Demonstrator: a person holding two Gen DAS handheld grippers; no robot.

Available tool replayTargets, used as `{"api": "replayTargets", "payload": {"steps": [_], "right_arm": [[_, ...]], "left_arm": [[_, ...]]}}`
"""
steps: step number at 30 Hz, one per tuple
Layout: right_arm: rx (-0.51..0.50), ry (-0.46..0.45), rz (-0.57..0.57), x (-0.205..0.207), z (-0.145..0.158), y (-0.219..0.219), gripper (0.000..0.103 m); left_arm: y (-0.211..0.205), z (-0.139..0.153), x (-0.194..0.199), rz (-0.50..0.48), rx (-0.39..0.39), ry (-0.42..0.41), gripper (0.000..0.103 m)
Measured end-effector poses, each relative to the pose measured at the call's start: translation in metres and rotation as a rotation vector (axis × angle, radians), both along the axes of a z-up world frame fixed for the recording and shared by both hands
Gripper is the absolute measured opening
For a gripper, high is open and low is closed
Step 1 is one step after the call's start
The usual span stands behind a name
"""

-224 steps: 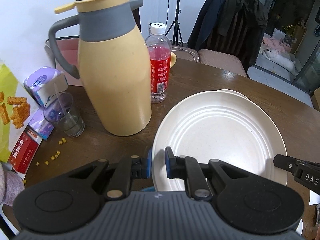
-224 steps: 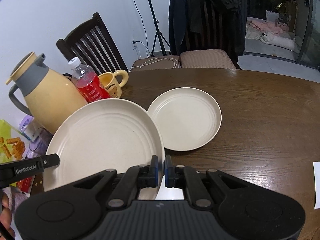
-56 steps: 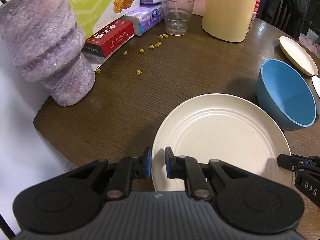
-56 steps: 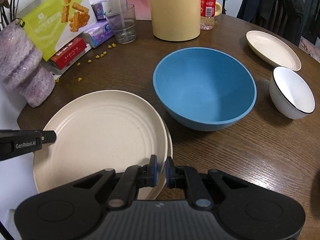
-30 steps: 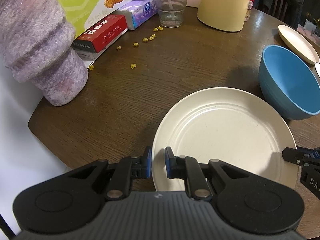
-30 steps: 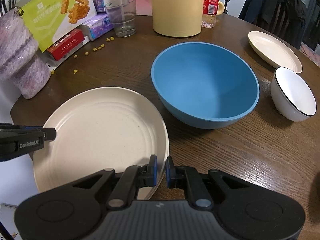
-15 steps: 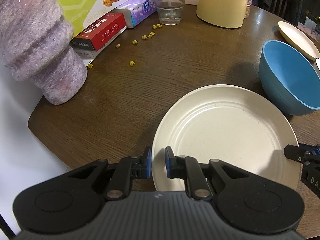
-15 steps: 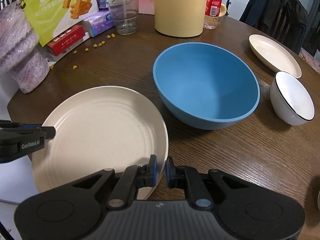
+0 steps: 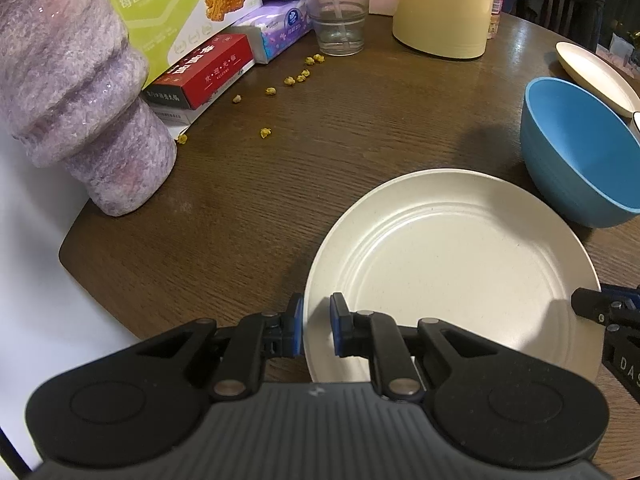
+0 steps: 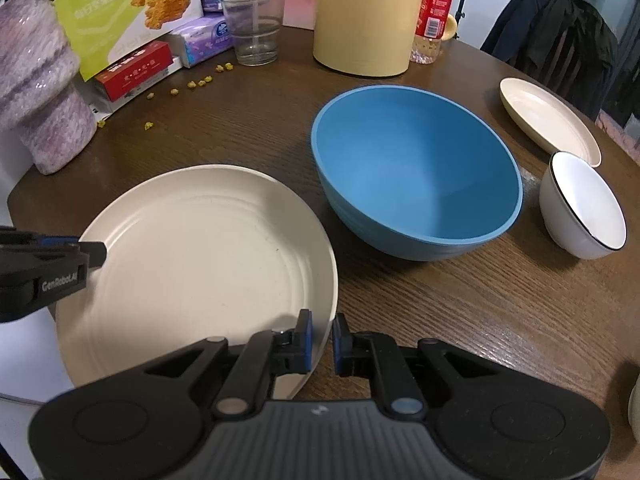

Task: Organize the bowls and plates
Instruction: 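Open both grippers to release the stacked cream plates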

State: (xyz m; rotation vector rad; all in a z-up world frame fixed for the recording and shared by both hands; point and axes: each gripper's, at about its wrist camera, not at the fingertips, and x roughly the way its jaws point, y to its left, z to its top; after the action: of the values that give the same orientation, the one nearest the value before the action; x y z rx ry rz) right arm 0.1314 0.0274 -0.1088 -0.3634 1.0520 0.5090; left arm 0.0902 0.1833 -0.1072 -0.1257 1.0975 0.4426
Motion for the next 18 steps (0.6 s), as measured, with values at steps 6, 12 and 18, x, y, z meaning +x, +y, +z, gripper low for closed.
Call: {"api": "replayTargets", "payload": {"steps": [6,12,18], "right_arm": [[-0.001,-0.022,0.008,-0.0019,-0.0015,0.0008,0.01],[0.002,-0.043,0.013,-0.004,-0.0028,0.0007,0.01],[0.009,-0.052,0.013,-0.0044,-0.0032,0.0004,0.01]], "left_arm": [[-0.0005,-0.0004,-0.0015,-0.001,0.013,-0.02,0.015],[-0.0007,-0.0016,-0.002,-0.005,0.029,-0.043,0.015],[-0.0042,-0.0038,-0.0035,-0.012,0.046,-0.052,0.015]]}}
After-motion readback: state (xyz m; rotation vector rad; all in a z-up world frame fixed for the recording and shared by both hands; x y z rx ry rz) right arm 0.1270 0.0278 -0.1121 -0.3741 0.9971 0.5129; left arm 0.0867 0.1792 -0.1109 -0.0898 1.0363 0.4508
